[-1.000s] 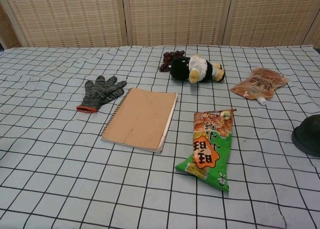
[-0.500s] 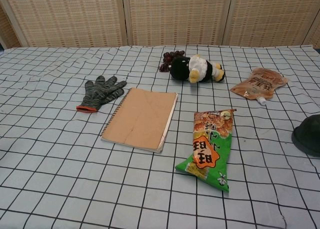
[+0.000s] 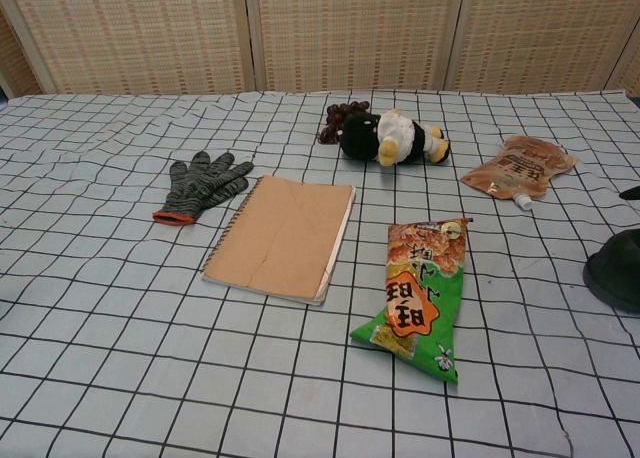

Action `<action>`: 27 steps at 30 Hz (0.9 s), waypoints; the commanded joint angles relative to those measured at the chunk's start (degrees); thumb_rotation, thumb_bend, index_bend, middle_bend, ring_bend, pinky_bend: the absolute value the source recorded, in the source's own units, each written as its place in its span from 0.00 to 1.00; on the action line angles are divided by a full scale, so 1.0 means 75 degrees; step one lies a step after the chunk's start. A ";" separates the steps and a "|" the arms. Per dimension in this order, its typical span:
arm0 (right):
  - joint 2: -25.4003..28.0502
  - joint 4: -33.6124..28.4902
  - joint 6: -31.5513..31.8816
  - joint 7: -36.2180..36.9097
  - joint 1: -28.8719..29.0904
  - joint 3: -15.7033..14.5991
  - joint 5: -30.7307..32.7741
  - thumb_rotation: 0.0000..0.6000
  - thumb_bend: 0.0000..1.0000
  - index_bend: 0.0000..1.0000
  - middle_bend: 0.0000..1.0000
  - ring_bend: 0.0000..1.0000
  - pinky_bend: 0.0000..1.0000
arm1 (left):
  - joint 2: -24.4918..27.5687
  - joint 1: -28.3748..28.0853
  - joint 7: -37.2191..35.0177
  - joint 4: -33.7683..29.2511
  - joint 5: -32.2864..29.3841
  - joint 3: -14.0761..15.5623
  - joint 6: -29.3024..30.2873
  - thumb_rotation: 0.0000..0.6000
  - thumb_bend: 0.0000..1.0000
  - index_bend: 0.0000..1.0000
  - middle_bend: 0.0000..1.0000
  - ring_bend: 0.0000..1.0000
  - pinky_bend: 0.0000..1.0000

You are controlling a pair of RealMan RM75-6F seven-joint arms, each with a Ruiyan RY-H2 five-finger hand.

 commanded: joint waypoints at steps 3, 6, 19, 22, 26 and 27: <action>-0.0145 -0.0004 -0.0297 -0.0200 0.0179 0.0048 0.0272 1.00 0.06 0.00 0.02 0.00 0.14 | 0.0005 0.0002 0.0007 -0.0015 -0.0023 0.0005 -0.0029 1.00 0.57 0.11 0.25 0.34 0.65; -0.0194 -0.0029 -0.0480 -0.0274 0.0273 0.0028 0.0371 1.00 0.06 0.00 0.02 0.00 0.14 | 0.0007 0.0001 0.0020 -0.0014 -0.0001 0.0005 -0.0016 1.00 0.57 0.11 0.25 0.34 0.65; -0.0764 0.0499 -0.0293 -0.0529 0.0322 -0.0035 0.0428 1.00 0.06 0.17 0.23 0.14 0.25 | 0.0041 0.0024 -0.0050 -0.0026 0.0047 0.0012 0.0062 1.00 0.57 0.11 0.25 0.34 0.65; -0.0837 0.0612 -0.0200 -0.0625 0.0293 -0.0029 0.0472 1.00 0.06 0.23 0.28 0.18 0.28 | 0.0038 0.0026 -0.0052 -0.0017 0.0048 0.0018 0.0054 1.00 0.57 0.11 0.25 0.34 0.65; -0.0860 0.0673 -0.0164 -0.0662 0.0274 -0.0045 0.0501 1.00 0.06 0.26 0.32 0.22 0.32 | 0.0037 0.0023 -0.0029 -0.0025 0.0070 0.0019 0.0059 1.00 0.57 0.11 0.26 0.34 0.65; -0.0863 0.0687 -0.0153 -0.0672 0.0273 -0.0044 0.0508 1.00 0.06 0.26 0.32 0.23 0.33 | 0.0033 0.0023 -0.0021 -0.0020 0.0074 0.0020 0.0061 1.00 0.57 0.11 0.26 0.34 0.65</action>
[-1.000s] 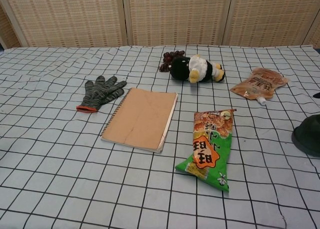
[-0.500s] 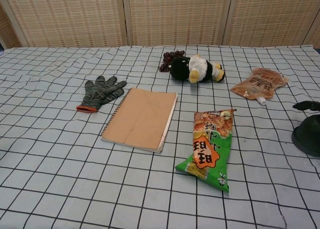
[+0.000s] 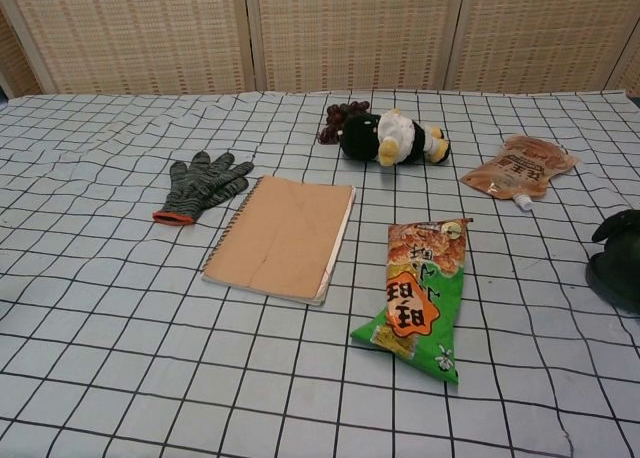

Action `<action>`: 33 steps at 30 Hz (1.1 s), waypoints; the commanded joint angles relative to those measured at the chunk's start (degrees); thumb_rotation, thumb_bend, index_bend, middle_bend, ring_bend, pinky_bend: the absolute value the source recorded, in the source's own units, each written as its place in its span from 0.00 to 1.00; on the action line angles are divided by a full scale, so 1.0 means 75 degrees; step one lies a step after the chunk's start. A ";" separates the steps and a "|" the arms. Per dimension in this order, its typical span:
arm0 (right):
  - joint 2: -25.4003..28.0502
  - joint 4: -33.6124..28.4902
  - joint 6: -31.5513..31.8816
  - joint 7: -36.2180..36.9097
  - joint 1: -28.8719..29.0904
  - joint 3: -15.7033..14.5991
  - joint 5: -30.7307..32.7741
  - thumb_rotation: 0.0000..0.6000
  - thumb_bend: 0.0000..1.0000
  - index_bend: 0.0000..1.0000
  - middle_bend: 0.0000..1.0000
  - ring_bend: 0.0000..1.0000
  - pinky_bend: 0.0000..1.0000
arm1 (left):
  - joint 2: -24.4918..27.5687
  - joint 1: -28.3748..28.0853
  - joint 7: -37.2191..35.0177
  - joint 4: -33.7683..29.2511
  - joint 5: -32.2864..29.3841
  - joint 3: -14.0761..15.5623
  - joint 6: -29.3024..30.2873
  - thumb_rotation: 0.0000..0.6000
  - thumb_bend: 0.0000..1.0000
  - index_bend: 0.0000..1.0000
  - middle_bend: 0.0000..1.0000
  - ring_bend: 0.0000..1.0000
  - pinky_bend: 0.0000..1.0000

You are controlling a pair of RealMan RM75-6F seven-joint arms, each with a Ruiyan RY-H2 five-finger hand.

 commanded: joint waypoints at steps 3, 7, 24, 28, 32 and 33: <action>-0.0013 0.0062 0.0027 -0.0060 -0.0010 -0.0005 0.0036 1.00 0.06 0.27 0.33 0.24 0.34 | -0.0004 -0.0002 0.0012 -0.0002 -0.0012 0.0006 -0.0028 1.00 0.57 0.11 0.26 0.34 0.65; 0.0005 0.0074 -0.0013 -0.0094 -0.0008 -0.0026 0.0078 1.00 0.06 0.27 0.33 0.24 0.34 | -0.0007 -0.0005 0.0034 0.0001 0.0005 0.0006 -0.0026 1.00 0.57 0.11 0.26 0.34 0.65; -0.0151 0.0329 0.0683 0.0135 -0.0158 -0.0077 -0.0378 1.00 0.08 0.53 0.52 0.49 0.60 | -0.0001 0.0003 0.0028 -0.0013 0.0000 0.0017 -0.0040 1.00 0.57 0.12 0.25 0.34 0.65; -0.0095 0.0245 0.0938 0.0303 -0.0193 -0.0095 -0.0608 1.00 0.08 0.55 0.53 0.50 0.61 | -0.0007 -0.0004 0.0036 -0.0001 0.0008 0.0014 -0.0043 1.00 0.57 0.12 0.26 0.34 0.65; -0.0040 0.0129 0.1231 0.0635 -0.0220 -0.0130 -0.0916 1.00 0.08 0.56 0.54 0.51 0.61 | -0.0005 -0.0008 0.0031 -0.0015 -0.0009 0.0021 -0.0077 1.00 0.57 0.12 0.26 0.34 0.65; -0.0017 0.0050 0.1358 0.0794 -0.0215 -0.0154 -0.1085 1.00 0.08 0.56 0.54 0.51 0.61 | -0.0005 -0.0008 0.0036 -0.0015 0.0000 0.0019 -0.0067 1.00 0.57 0.12 0.25 0.34 0.65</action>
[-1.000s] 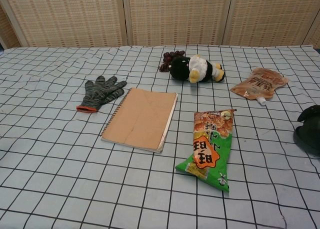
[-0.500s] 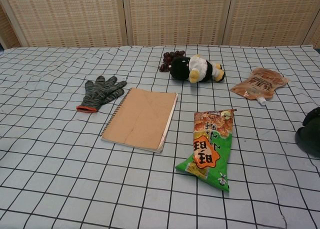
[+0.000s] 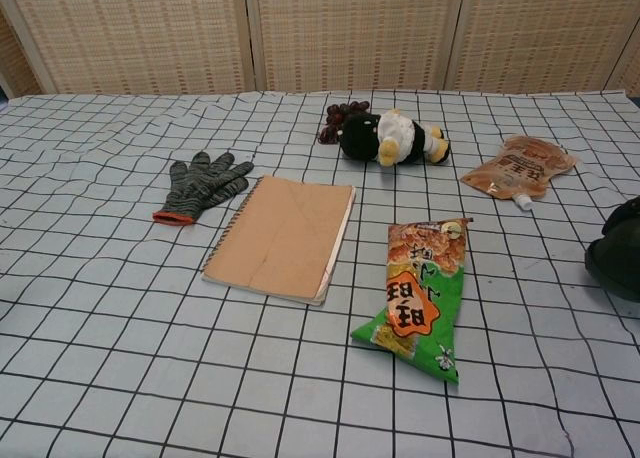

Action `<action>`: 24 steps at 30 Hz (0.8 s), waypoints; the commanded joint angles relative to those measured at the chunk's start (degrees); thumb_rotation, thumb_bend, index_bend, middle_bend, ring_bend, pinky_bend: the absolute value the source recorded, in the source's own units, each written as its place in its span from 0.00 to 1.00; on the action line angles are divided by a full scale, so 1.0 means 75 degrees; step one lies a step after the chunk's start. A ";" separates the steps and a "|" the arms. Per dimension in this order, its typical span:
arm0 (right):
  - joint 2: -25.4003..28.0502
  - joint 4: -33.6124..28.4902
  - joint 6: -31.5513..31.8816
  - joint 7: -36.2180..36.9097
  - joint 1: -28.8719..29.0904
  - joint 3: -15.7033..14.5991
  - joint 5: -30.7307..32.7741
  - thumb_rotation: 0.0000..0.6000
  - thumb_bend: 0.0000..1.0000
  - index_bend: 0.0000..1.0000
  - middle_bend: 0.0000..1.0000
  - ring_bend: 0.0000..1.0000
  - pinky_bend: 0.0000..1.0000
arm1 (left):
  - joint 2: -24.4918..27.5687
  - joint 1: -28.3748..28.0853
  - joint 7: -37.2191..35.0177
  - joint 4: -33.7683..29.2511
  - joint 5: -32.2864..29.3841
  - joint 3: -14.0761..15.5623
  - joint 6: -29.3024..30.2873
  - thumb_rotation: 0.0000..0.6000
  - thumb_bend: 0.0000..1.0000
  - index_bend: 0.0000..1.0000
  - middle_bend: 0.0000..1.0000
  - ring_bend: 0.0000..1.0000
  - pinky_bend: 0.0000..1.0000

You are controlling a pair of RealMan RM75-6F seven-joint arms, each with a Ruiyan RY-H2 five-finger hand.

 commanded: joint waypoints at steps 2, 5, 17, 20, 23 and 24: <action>0.0103 -0.0261 0.0622 0.0709 0.0010 -0.0144 -0.0828 1.00 0.08 0.56 0.54 0.51 0.61 | -0.0007 -0.0001 0.0019 0.0012 0.0023 -0.0005 0.0021 1.00 0.57 0.12 0.25 0.34 0.65; 0.0099 -0.0205 0.1421 0.1477 0.0040 -0.0345 -0.1776 1.00 0.08 0.57 0.54 0.51 0.61 | -0.0006 -0.0004 0.0010 0.0002 0.0003 0.0002 -0.0009 1.00 0.57 0.12 0.26 0.34 0.65; 0.0398 -0.0749 0.1569 -0.2874 -0.0531 0.0191 -0.0433 1.00 0.09 0.59 0.54 0.53 0.62 | 0.0005 0.0004 -0.0001 0.0003 0.0040 0.0007 0.0033 1.00 0.57 0.13 0.25 0.34 0.65; 0.0259 -0.1263 0.1699 -0.4713 -0.0730 0.0529 0.0553 1.00 0.09 0.59 0.55 0.53 0.62 | 0.0008 0.0001 0.0006 -0.0013 0.0010 0.0013 -0.0011 1.00 0.57 0.13 0.26 0.34 0.65; 0.0172 -0.1579 0.1826 -0.5745 -0.0791 0.0693 0.1114 1.00 0.09 0.59 0.55 0.53 0.62 | 0.0004 -0.0004 0.0037 -0.0011 0.0036 0.0014 -0.0003 1.00 0.57 0.13 0.25 0.34 0.65; 0.0157 -0.1604 0.1843 -0.5821 -0.0780 0.0696 0.1123 1.00 0.09 0.59 0.55 0.53 0.62 | 0.0001 -0.0003 0.0044 -0.0007 0.0038 0.0016 -0.0005 1.00 0.57 0.13 0.25 0.34 0.65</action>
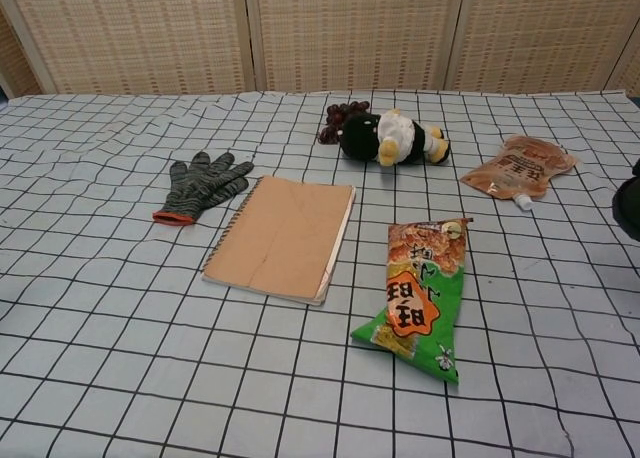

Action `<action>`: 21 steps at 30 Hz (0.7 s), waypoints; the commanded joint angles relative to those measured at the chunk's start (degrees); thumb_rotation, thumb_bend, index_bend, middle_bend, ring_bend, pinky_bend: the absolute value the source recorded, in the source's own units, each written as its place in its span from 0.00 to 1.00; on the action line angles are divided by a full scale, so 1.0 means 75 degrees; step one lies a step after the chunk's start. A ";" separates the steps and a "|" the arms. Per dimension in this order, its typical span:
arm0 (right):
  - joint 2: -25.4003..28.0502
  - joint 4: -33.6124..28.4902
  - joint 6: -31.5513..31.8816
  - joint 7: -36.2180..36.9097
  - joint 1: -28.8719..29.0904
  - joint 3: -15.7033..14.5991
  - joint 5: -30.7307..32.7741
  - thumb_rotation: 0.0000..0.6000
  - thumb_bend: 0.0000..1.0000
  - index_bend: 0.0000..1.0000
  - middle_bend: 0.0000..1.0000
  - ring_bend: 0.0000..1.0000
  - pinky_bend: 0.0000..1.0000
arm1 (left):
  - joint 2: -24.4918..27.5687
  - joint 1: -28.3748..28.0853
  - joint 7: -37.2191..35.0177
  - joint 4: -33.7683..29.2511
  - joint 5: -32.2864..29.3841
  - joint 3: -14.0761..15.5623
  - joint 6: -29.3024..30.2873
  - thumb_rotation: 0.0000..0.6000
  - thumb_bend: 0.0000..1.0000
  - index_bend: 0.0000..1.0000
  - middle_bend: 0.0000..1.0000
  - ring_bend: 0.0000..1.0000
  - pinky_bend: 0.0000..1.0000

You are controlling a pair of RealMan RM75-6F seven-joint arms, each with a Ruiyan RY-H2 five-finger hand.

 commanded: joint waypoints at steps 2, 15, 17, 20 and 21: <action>-0.0028 -0.1123 -0.0177 -0.2328 -0.0313 0.0502 0.1460 1.00 0.09 0.59 0.55 0.53 0.62 | -0.0003 0.0001 0.0009 -0.0006 -0.0008 0.0009 -0.0019 1.00 0.57 0.13 0.26 0.34 0.65; 0.0393 0.0002 0.0641 0.6117 0.0327 -0.0806 -0.2354 1.00 0.09 0.58 0.55 0.50 0.61 | 0.0004 0.0002 0.0034 -0.0009 0.0021 0.0022 -0.0014 1.00 0.57 0.13 0.26 0.34 0.65; 0.0140 0.0685 0.1294 0.6782 0.0329 -0.0806 -0.2711 1.00 0.09 0.58 0.55 0.50 0.61 | 0.0008 0.0004 0.0034 -0.0025 0.0010 0.0030 -0.0031 1.00 0.57 0.13 0.26 0.34 0.65; -0.0157 0.1292 0.1895 0.7316 0.0295 -0.0765 -0.2862 1.00 0.09 0.58 0.55 0.49 0.61 | 0.0007 0.0004 0.0050 -0.0028 0.0037 0.0027 -0.0008 1.00 0.57 0.13 0.26 0.34 0.65; -0.0205 0.1413 0.1966 0.7401 0.0287 -0.0754 -0.2842 1.00 0.09 0.57 0.55 0.49 0.61 | 0.0003 0.0003 0.0059 -0.0020 0.0041 0.0027 -0.0008 1.00 0.57 0.13 0.26 0.34 0.65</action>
